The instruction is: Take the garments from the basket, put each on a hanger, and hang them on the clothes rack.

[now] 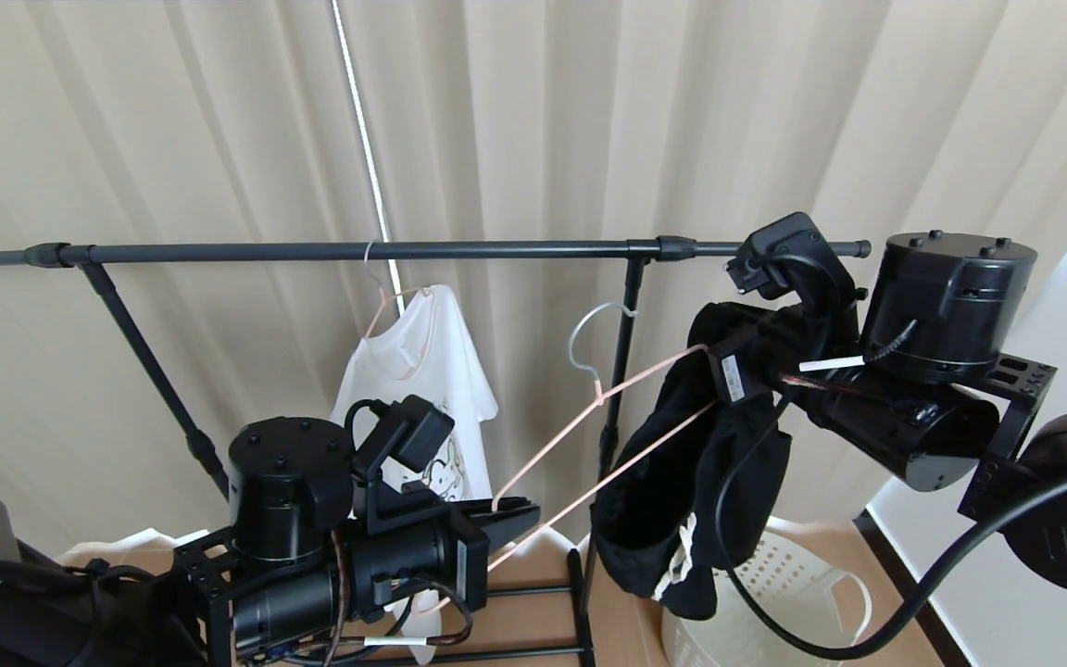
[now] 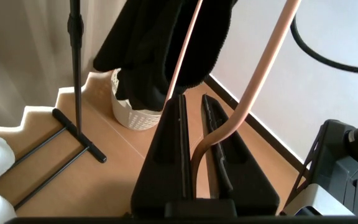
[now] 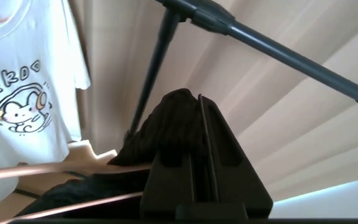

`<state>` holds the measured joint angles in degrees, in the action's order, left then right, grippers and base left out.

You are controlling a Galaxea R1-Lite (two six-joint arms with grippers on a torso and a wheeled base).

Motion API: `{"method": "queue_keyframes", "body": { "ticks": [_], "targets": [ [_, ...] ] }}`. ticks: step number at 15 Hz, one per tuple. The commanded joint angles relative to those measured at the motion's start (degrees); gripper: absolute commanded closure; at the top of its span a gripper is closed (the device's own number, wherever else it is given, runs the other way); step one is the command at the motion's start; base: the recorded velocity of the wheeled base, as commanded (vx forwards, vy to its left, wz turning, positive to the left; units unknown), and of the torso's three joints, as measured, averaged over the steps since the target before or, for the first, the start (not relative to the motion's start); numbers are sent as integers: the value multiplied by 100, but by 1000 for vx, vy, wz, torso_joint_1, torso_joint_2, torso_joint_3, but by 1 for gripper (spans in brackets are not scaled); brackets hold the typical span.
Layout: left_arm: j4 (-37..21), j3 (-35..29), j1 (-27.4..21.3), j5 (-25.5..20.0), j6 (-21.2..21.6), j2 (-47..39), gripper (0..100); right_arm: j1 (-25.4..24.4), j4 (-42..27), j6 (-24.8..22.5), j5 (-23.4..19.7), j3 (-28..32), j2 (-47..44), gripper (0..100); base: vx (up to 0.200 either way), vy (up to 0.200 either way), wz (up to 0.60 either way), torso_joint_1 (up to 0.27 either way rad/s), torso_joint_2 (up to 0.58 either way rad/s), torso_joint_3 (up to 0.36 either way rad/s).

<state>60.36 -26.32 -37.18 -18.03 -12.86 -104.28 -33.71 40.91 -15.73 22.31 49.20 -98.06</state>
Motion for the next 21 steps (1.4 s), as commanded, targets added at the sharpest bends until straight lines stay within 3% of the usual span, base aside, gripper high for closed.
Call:
{"method": "queue_keyframes", "body": {
  "ticks": [1,14,21],
  "targets": [
    [3,-22,-70,1,-6,-40,100,-215,-4,-1,81,-86,112,100,0,0,0,0,0,0],
    [222,39,-131,1,-6,-137,100,-830,207,26,98,-121,173,100,0,0,0,0,0,0],
    [310,48,-167,1,3,-198,100,-1261,259,52,327,-148,173,100,0,0,0,0,0,0]
  ]
}}
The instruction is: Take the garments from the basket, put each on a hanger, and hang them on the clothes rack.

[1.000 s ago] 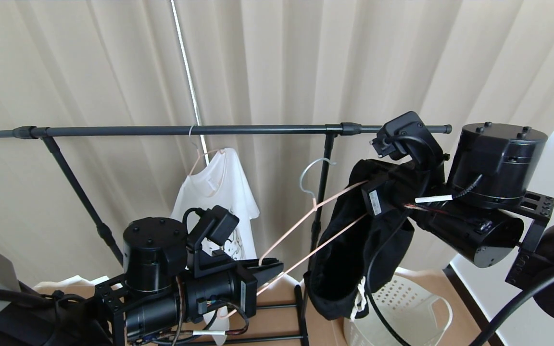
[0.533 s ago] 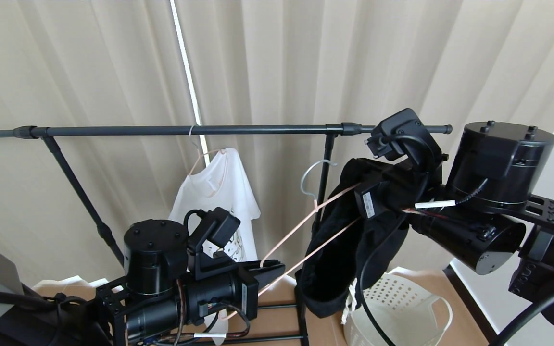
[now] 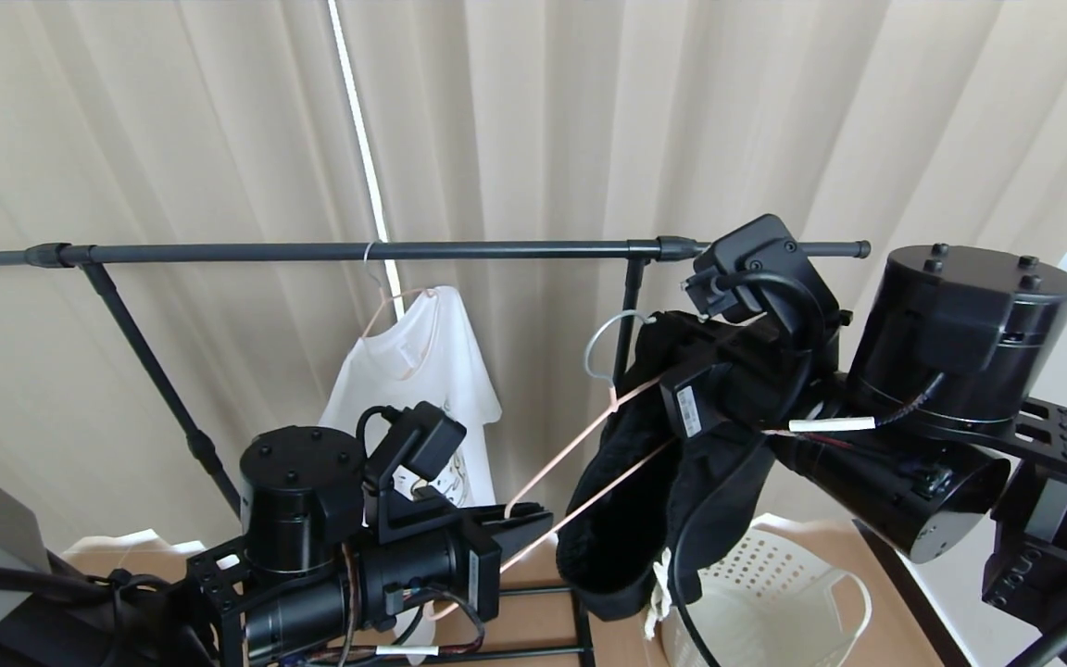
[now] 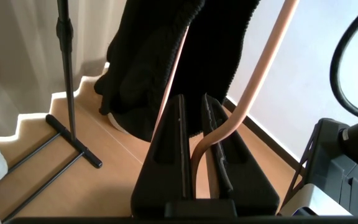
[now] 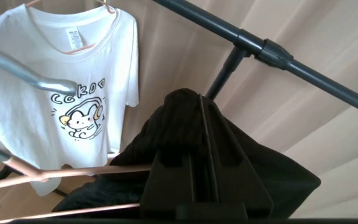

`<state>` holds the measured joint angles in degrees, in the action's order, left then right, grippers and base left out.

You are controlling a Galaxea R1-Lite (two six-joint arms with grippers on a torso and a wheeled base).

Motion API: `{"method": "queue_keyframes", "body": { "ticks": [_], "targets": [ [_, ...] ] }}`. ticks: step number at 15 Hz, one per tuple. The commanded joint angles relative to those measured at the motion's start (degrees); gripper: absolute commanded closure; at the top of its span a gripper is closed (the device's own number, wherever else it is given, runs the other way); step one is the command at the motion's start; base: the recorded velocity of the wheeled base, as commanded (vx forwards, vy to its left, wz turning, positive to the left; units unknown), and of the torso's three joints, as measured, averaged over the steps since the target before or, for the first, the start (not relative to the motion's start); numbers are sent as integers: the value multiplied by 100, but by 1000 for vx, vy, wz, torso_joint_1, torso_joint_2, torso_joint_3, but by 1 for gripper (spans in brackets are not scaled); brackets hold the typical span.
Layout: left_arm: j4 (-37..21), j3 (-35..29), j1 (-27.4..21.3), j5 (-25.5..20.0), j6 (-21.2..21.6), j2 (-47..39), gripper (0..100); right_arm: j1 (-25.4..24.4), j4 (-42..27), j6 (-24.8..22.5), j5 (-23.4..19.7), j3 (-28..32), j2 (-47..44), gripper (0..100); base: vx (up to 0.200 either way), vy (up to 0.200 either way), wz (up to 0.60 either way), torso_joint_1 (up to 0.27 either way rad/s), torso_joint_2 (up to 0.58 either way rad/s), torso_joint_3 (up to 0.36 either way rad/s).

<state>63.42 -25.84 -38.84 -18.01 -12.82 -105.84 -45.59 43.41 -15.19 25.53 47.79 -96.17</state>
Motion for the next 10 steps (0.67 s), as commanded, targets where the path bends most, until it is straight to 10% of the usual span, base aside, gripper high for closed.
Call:
{"method": "queue_keyframes", "body": {
  "ticks": [1,10],
  "targets": [
    [4,18,-10,-1,-1,-42,100,-178,10,7,5,-6,-24,100,0,0,0,0,0,0],
    [312,27,-10,-1,-10,-192,100,-565,185,7,251,-6,-33,100,0,0,0,0,0,0]
  ]
}}
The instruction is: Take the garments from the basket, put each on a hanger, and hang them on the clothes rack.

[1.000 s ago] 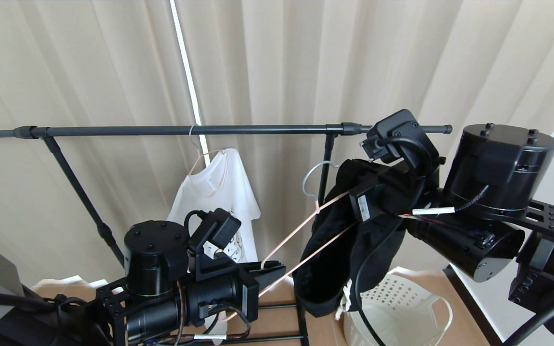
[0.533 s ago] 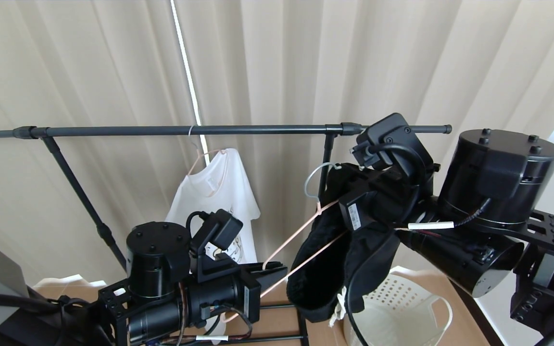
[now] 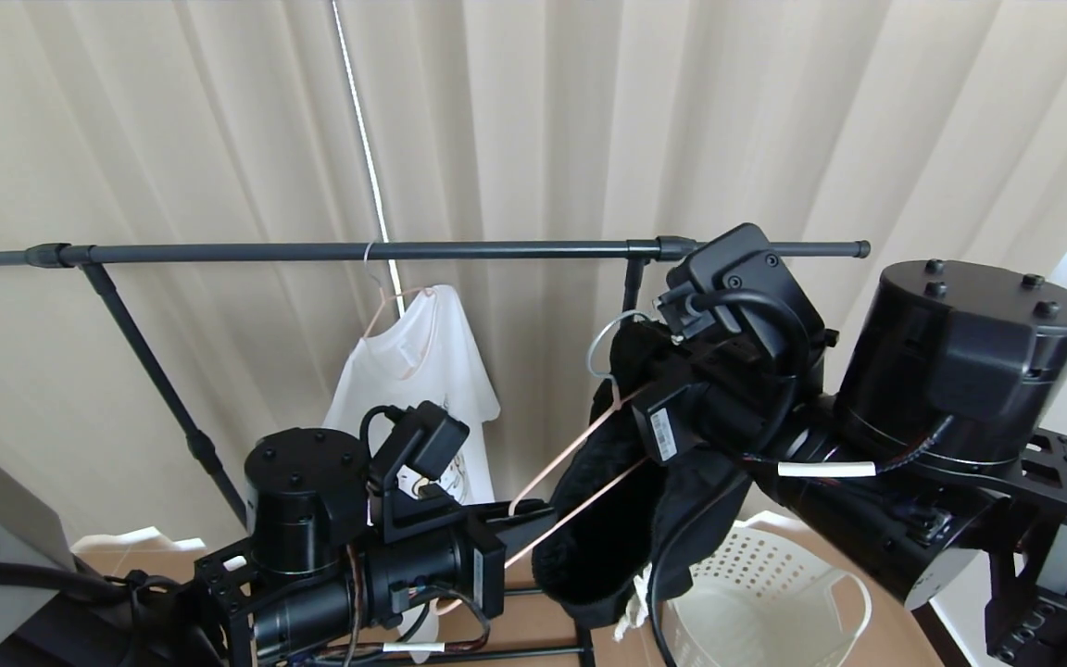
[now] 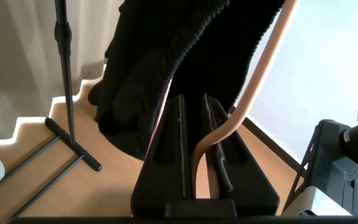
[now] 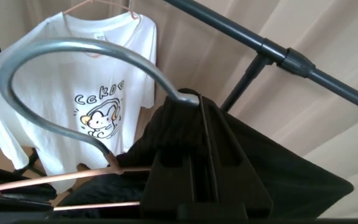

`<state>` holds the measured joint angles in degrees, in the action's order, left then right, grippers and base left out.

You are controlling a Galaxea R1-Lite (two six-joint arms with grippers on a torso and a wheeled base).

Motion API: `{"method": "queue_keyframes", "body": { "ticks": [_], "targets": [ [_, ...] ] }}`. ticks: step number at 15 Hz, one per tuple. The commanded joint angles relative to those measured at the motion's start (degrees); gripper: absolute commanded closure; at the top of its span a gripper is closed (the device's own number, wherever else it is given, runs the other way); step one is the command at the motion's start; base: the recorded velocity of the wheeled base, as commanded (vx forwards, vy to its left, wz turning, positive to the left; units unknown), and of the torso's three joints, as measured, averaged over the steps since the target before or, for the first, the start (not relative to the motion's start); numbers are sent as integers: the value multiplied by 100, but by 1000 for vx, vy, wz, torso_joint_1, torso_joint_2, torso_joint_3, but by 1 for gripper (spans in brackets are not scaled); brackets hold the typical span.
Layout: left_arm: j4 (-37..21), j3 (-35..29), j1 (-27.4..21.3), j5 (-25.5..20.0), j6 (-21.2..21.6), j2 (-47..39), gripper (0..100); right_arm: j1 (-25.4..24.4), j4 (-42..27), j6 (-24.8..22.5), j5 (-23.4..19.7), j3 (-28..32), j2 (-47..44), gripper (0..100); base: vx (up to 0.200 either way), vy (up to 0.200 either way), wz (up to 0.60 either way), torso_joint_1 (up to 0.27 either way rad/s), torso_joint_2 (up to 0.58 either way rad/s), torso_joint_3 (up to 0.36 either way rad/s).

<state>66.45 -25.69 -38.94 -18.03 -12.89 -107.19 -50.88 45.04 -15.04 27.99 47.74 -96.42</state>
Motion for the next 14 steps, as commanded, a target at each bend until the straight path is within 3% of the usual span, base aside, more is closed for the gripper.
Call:
{"method": "queue_keyframes", "body": {
  "ticks": [1,4,5,14],
  "targets": [
    [35,20,0,1,-3,-56,100,-71,110,-7,14,-10,-18,100,0,0,0,0,0,0],
    [61,29,0,1,-3,-47,100,-115,145,-7,22,-54,9,100,0,0,0,0,0,0],
    [70,20,0,10,-3,-39,100,-115,154,-7,49,-45,9,0,0,0,0,0,0,0],
    [852,327,18,159,5,40,100,307,145,-16,198,87,308,0,0,0,0,0,0,0]
  ]
}}
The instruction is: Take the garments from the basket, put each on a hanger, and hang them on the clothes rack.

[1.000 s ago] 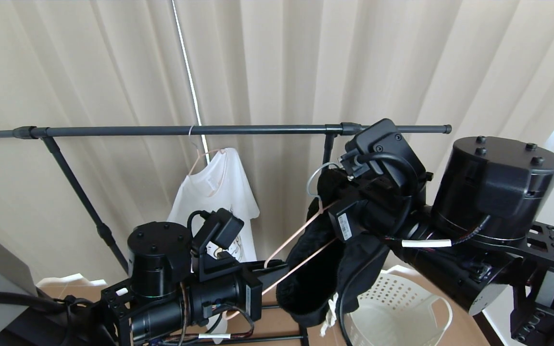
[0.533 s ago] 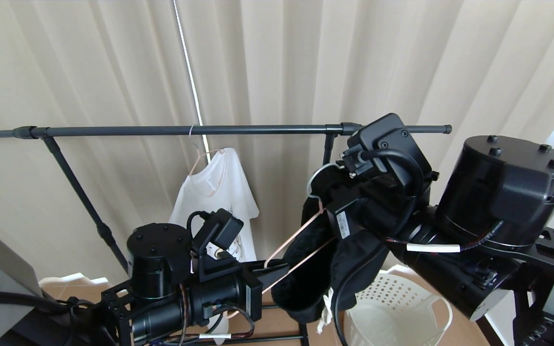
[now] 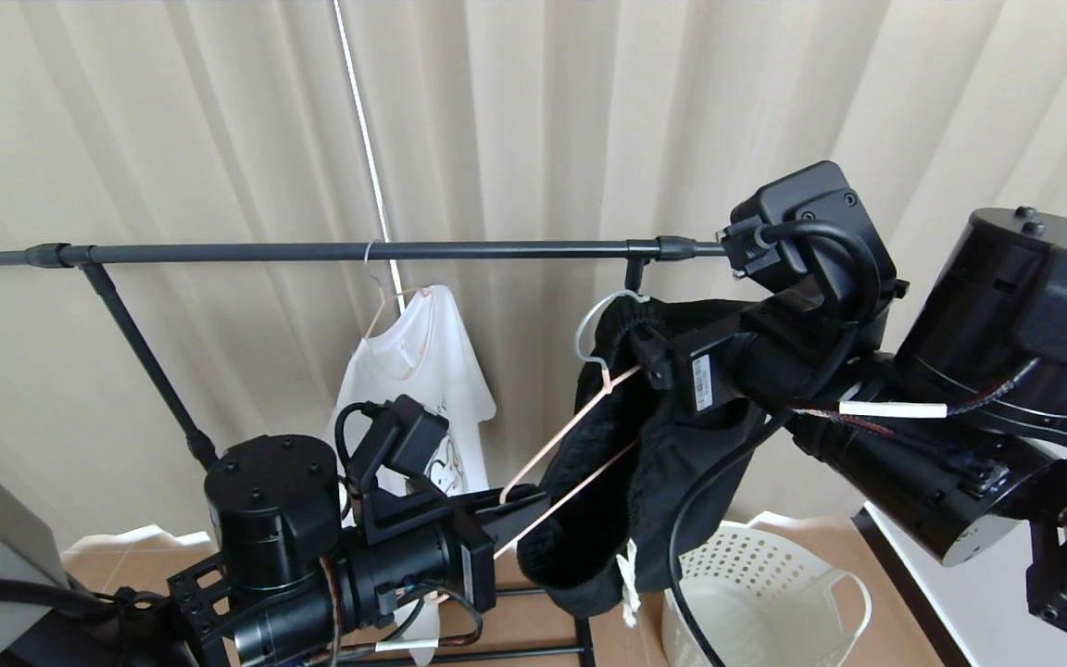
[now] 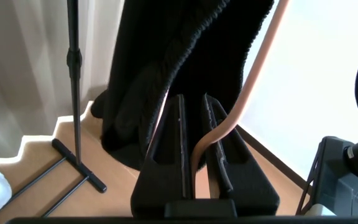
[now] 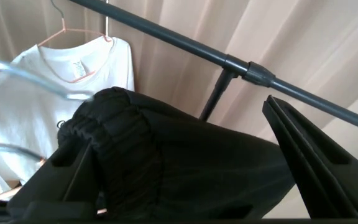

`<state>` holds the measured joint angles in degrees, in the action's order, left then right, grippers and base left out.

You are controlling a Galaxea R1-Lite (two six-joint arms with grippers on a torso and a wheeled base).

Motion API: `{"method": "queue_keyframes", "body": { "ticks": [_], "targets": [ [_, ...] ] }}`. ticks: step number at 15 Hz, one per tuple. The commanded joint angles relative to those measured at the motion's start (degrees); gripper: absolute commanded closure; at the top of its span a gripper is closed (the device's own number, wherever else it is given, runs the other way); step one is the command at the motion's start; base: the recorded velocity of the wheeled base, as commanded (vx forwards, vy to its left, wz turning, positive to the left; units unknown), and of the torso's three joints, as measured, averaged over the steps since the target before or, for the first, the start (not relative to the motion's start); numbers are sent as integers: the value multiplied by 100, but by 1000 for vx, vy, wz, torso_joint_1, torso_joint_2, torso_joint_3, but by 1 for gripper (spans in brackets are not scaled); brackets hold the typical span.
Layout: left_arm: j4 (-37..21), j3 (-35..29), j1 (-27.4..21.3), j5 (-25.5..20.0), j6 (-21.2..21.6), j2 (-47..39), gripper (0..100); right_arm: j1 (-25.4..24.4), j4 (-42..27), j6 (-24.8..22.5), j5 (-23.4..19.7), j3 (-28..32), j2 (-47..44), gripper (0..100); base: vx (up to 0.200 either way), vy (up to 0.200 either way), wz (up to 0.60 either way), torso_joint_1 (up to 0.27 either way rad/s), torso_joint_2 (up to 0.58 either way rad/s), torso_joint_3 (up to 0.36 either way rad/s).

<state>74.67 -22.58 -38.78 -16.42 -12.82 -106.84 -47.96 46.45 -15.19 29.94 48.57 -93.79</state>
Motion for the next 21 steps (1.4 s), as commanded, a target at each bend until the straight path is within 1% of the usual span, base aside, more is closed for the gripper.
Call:
{"method": "queue_keyframes", "body": {
  "ticks": [1,6,10,13,21],
  "targets": [
    [83,16,2,-1,-1,-4,100,15,5,-2,12,4,37,0,0,0,0,0,0,0],
    [109,8,90,7,-10,-21,100,-3,5,-2,12,-14,45,0,0,0,0,0,0,0],
    [109,-80,257,7,-10,-136,100,-47,5,-2,3,-49,2,0,0,0,0,0,0,0],
    [109,-107,292,7,-18,-144,100,-135,5,-2,12,-58,19,0,0,0,0,0,0,0],
    [118,-186,441,16,-18,-118,100,-144,5,-2,21,-84,37,0,0,0,0,0,0,0]
  ]
}}
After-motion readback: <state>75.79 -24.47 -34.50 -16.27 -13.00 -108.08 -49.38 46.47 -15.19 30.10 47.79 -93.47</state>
